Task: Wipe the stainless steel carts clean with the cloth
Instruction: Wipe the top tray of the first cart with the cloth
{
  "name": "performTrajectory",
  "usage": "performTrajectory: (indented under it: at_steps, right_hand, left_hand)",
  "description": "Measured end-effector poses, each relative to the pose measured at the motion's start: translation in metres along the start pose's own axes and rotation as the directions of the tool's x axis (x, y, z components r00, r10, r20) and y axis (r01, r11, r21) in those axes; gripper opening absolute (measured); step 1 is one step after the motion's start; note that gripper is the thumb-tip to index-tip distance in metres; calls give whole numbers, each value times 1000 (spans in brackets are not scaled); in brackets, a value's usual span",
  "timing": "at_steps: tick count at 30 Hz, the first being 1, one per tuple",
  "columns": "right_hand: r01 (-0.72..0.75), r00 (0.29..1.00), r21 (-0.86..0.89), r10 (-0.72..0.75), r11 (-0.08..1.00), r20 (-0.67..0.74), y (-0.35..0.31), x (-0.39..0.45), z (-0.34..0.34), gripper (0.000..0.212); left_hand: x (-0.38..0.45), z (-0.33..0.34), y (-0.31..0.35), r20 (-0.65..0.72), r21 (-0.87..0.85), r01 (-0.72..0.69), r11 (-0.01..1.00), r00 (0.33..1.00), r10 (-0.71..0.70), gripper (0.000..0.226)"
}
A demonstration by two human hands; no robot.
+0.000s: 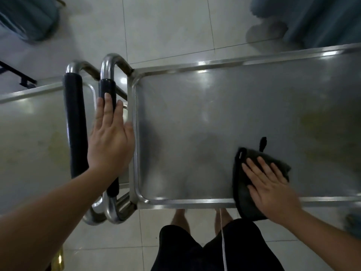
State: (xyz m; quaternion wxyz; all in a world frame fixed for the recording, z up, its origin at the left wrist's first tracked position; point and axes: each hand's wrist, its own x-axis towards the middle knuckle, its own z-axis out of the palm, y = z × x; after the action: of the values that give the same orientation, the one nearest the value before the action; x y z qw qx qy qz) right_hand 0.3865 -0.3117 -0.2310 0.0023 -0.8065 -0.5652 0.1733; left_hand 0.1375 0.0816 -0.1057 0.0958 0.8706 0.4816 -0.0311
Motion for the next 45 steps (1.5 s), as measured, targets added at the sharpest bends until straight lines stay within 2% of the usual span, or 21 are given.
performTrajectory:
  at_steps: [3, 7, 10, 12, 14, 17, 19, 21, 23, 25, 26, 27, 28, 31, 33, 35, 37, 38, 40, 43, 45]
  right_hand:
    - [-54, 994, 87, 62, 995, -86, -106, 37, 14, 69]
    - [121, 991, 178, -107, 977, -85, -254, 91, 28, 69]
    - [172, 983, 209, -154, 963, -101, -313, 112, 34, 69]
    - [174, 982, 226, -151, 959, -114, -311, 113, 35, 71]
    - [160, 983, 203, -138, 966, -122, -282, 102, 34, 74]
    - [-38, 987, 159, 62, 987, -148, -201, 76, 27, 78]
    - [-217, 958, 136, 238, 967, -161, -136, 56, 17, 77]
    - [-405, 896, 137, 423, 904, -138, -81, 41, 5, 75]
    - [-611, 763, 205, 638, 765, -107, -54, 47, -4, 74]
    - [-781, 551, 294, 830, 551, -90, -70, 79, -10, 75]
    - [-815, 474, 330, 875, 477, -93, -91, 98, -13, 76]
    - [-807, 466, 353, 878, 473, -109, -115, 117, -14, 76]
    - [-769, 526, 346, 839, 538, -137, -142, 134, -14, 76]
    - [-530, 793, 263, 580, 807, -183, -225, 177, -10, 76]
    - [-341, 902, 230, 386, 911, -191, -265, 201, -9, 74]
    - [-114, 974, 182, 146, 977, -173, -288, 217, -11, 74]
    - [98, 987, 128, -80, 987, -137, -286, 221, -14, 76]
    - [161, 981, 110, -147, 981, -127, -274, 221, -16, 75]
    - [142, 980, 84, -128, 986, -150, -233, 217, -23, 76]
    - [-124, 969, 78, 137, 989, -205, -135, 205, -38, 77]
    - [-275, 942, 71, 284, 959, -181, -62, 195, -50, 78]
  left_hand:
    - [-1, 1, -2, 3, 0, -8, 1000, 1000, 8, 68]
    - [1, 2, -3, 7, 3, -23, 1000, 1000, 23, 71]
    - [0, 4, -3, 11, 35, -60, 998, 998, 59, 76]
    - [-1, 6, -3, 3, 43, -75, 996, 997, 75, 76]
    - [-1, 6, -3, 5, 28, -73, 997, 997, 73, 76]
    - [0, 5, -5, 13, 5, -78, 997, 997, 78, 77]
    - [1, 4, -6, 16, -4, -82, 997, 997, 82, 77]
    - [0, 4, -5, 19, -8, -78, 997, 997, 78, 76]
    - [0, 3, -5, 25, -5, -76, 997, 997, 76, 75]
    - [1, 2, -5, 28, -10, -75, 997, 997, 75, 76]
    - [0, 2, -5, 29, -16, -74, 997, 997, 74, 76]
    - [0, 1, -5, 25, -22, -73, 997, 997, 73, 76]
    - [0, 1, -4, 21, -27, -74, 997, 997, 75, 76]
    - [-1, 0, -4, 15, -28, -79, 996, 997, 80, 76]
    - [-1, 1, -3, 15, -26, -79, 997, 997, 80, 76]
    - [0, 1, -2, 18, -29, -75, 997, 997, 76, 74]
    - [-1, 1, -3, 8, -30, -75, 997, 997, 75, 73]
    - [-1, 1, -3, 7, -35, -81, 996, 997, 81, 73]
    - [0, 1, -6, 10, -53, -86, 995, 996, 87, 75]
    - [0, 2, -7, 16, -58, -89, 994, 996, 90, 76]
    - [-1, 1, -7, 15, -60, -88, 994, 996, 90, 75]
